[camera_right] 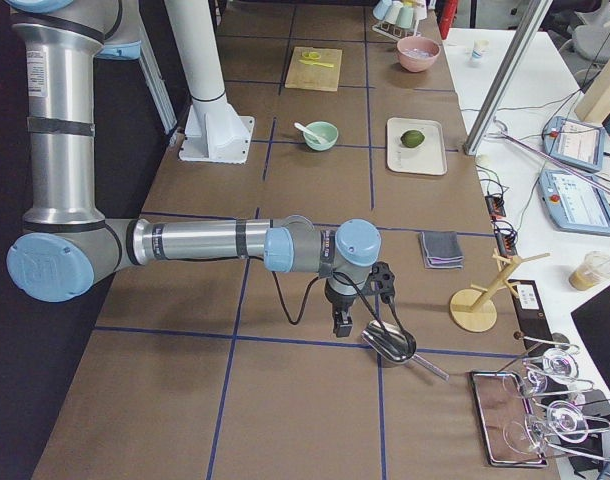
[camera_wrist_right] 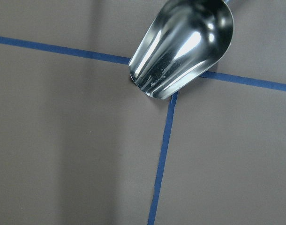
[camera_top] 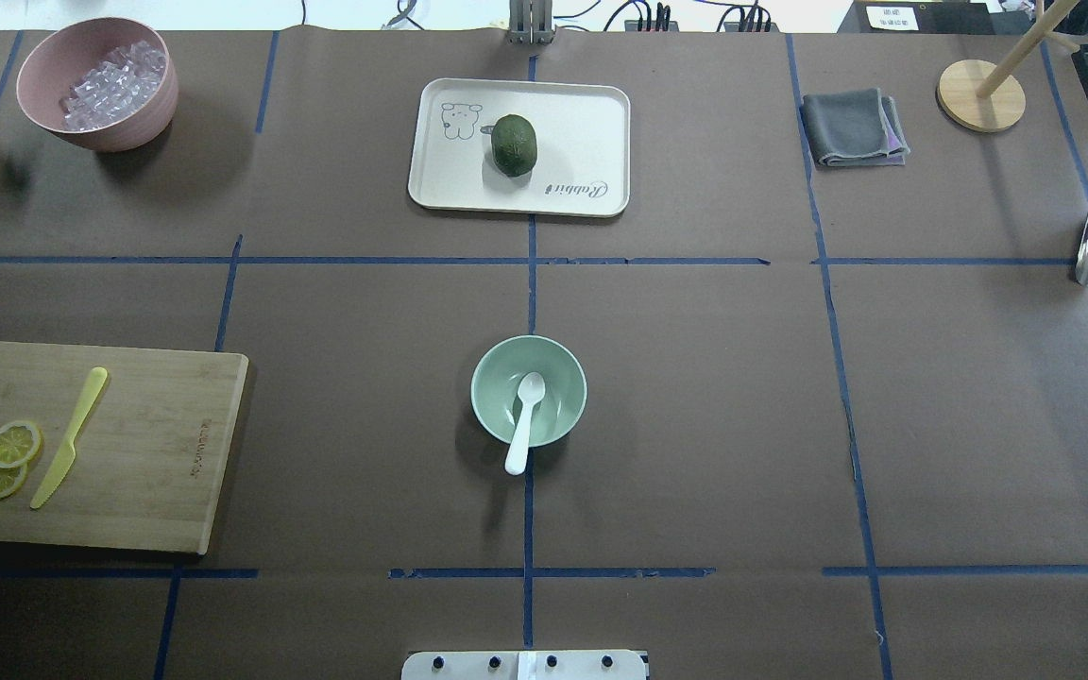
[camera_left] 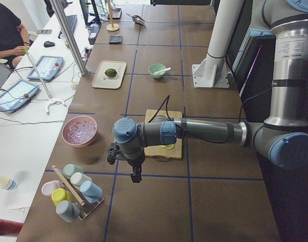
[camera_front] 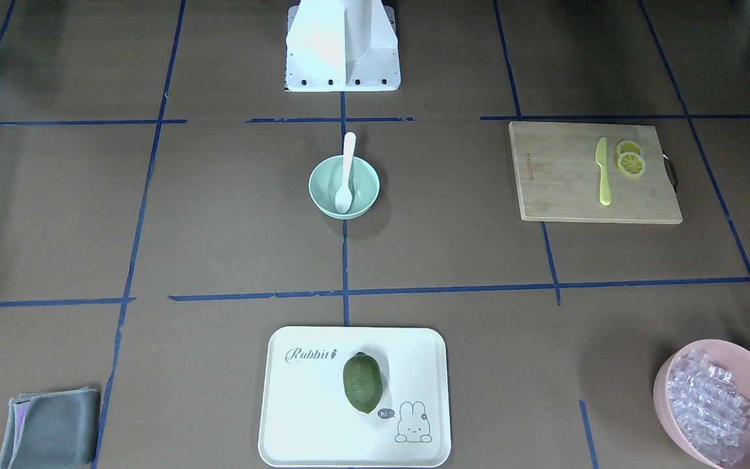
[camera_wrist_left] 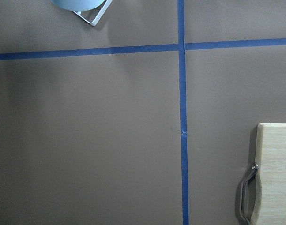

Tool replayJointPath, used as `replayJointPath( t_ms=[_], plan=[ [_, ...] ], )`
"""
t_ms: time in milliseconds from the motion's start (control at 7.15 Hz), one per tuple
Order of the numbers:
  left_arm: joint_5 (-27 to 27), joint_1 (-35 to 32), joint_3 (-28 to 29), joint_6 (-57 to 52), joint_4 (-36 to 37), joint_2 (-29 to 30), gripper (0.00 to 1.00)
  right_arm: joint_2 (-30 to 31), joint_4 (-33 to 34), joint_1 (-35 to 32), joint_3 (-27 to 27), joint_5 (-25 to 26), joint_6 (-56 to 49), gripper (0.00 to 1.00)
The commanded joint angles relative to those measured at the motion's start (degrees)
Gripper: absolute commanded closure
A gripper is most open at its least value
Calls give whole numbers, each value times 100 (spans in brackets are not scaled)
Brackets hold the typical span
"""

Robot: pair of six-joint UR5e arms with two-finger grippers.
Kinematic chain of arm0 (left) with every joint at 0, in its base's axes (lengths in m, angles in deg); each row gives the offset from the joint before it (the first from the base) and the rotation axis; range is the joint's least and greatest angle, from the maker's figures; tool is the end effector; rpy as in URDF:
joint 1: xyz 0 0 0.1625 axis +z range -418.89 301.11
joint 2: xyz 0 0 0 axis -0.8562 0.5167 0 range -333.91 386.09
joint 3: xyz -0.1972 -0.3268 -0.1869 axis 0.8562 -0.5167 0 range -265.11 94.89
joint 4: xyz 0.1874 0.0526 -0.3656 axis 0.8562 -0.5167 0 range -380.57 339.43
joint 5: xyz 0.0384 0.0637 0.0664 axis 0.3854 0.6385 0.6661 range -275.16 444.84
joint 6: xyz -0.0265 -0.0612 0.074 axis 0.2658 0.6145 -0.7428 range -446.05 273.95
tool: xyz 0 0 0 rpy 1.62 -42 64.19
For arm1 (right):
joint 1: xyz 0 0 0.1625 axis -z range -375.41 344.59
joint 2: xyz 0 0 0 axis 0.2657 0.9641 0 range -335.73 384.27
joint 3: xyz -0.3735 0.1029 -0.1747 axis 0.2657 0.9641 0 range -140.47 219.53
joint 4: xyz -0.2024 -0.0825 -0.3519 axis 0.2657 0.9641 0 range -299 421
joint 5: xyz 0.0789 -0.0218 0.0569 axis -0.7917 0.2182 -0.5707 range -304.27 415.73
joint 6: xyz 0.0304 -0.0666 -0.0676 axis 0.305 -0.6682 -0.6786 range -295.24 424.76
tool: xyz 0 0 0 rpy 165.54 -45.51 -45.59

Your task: Place spoon in bowl

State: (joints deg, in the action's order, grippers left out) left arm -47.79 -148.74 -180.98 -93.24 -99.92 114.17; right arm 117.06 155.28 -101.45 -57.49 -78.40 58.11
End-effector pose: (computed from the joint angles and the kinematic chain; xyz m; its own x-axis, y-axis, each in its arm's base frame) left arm -0.0645 -0.4677 0.6447 0.7298 0.0479 -0.6820 -0.0947 0.9950 -0.0315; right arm 0.0314 -0.4734 0.6297 0.7033 -0.1642 0.6916 0.1515 0.9852 0.0798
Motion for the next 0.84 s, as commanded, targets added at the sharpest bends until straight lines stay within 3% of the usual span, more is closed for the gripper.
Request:
replayJointPath(
  t_ms=[0, 699],
  plan=[
    [9, 3, -2, 8, 8, 7, 0, 2, -138, 0, 68, 9, 6, 0],
    [9, 3, 24, 8, 8, 112, 0, 20, -147, 0, 43, 9, -3, 0]
  ],
)
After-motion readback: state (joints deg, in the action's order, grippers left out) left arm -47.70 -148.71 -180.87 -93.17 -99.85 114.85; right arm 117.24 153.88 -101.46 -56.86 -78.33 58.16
